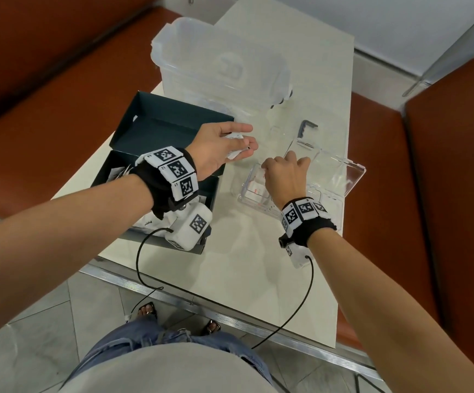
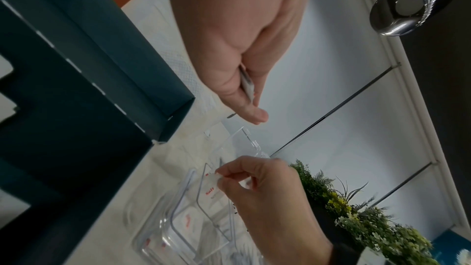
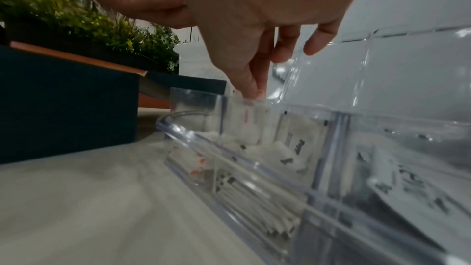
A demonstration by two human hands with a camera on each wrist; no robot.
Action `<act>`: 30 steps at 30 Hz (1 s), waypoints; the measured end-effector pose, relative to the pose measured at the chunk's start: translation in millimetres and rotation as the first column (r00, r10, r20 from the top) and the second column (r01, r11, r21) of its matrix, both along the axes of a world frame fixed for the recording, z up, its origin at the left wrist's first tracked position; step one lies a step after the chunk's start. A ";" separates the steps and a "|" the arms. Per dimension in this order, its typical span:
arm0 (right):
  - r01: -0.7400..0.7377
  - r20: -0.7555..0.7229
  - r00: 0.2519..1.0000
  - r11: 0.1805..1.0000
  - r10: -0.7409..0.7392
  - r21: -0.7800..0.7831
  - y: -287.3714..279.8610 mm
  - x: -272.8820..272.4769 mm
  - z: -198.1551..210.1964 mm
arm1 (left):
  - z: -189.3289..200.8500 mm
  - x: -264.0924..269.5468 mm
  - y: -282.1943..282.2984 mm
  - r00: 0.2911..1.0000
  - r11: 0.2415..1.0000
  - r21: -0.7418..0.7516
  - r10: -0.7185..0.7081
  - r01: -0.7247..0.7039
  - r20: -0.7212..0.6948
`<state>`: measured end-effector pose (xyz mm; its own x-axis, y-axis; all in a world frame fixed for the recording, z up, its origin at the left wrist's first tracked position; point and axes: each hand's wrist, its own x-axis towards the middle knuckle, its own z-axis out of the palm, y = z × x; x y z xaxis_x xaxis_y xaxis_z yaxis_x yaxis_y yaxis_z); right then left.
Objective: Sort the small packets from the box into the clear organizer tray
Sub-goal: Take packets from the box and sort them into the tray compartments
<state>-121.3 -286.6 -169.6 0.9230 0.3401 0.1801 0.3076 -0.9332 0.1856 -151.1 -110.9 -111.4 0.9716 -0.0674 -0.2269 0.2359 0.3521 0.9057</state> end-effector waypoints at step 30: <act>0.467 -0.456 0.876 -0.040 0.154 0.883 -25.1 -30.1 84.2 | 27.2 -1.4 -54.9 0.978 0.967 -0.196 -0.185 0.164 -0.096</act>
